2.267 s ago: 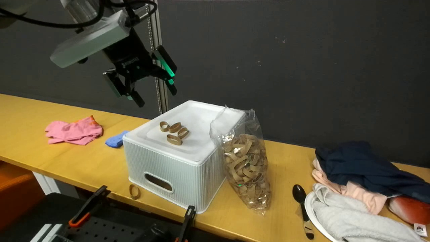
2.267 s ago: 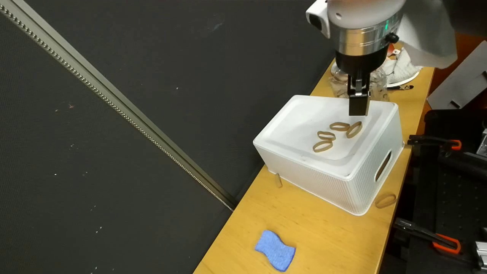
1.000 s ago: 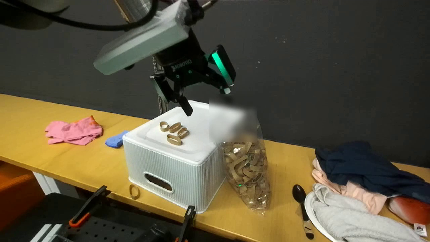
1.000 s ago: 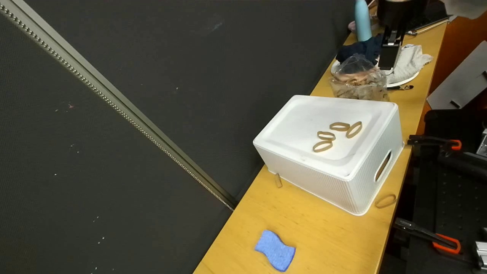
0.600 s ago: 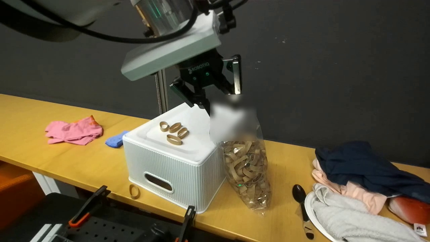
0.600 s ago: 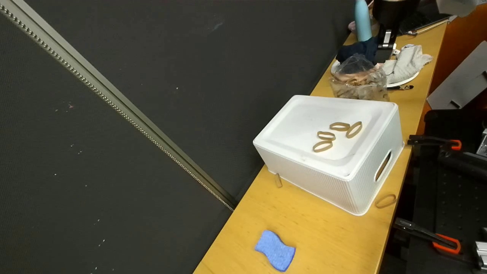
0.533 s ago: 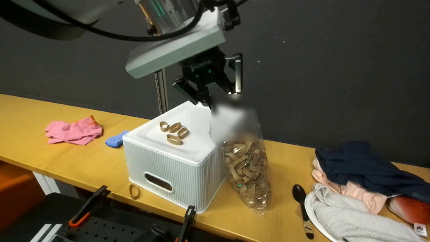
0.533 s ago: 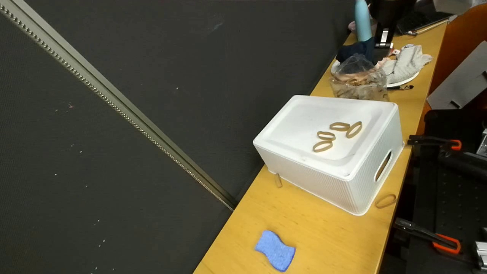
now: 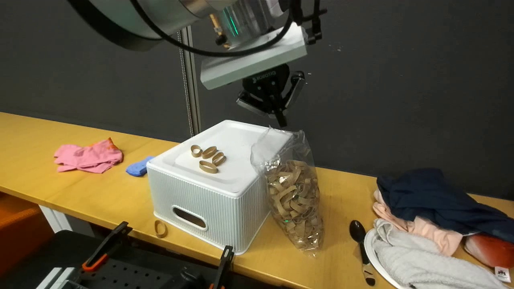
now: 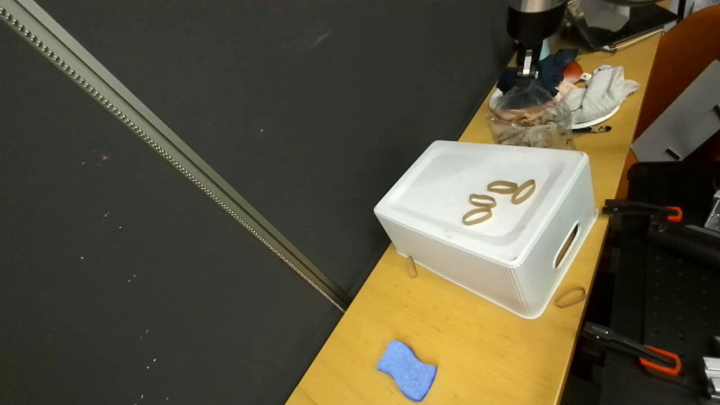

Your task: Pick up rubber bands from clear rubber band bag and put them on the upside down white basket

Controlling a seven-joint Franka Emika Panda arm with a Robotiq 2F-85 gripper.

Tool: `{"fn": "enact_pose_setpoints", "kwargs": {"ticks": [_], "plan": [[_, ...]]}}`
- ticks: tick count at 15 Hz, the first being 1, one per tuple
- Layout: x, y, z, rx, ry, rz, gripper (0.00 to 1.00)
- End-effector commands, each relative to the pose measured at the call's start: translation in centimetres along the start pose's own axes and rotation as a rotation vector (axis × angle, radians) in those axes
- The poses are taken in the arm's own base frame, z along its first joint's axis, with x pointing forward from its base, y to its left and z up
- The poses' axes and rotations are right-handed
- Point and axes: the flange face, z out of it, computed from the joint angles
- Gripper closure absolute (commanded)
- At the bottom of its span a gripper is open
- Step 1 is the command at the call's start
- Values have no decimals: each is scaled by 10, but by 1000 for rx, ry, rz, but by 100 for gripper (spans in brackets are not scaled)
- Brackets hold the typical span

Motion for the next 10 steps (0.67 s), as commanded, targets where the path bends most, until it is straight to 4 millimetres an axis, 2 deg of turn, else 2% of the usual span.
{"fn": "enact_pose_setpoints", "kwargs": {"ticks": [1,4,6,10], "plan": [[14,4,31,40,9,-21,100],[19,-8,46,71,9,-29,100],[18,-17,49,86,6,-29,100],[-5,-19,64,100,-18,-18,100]]}}
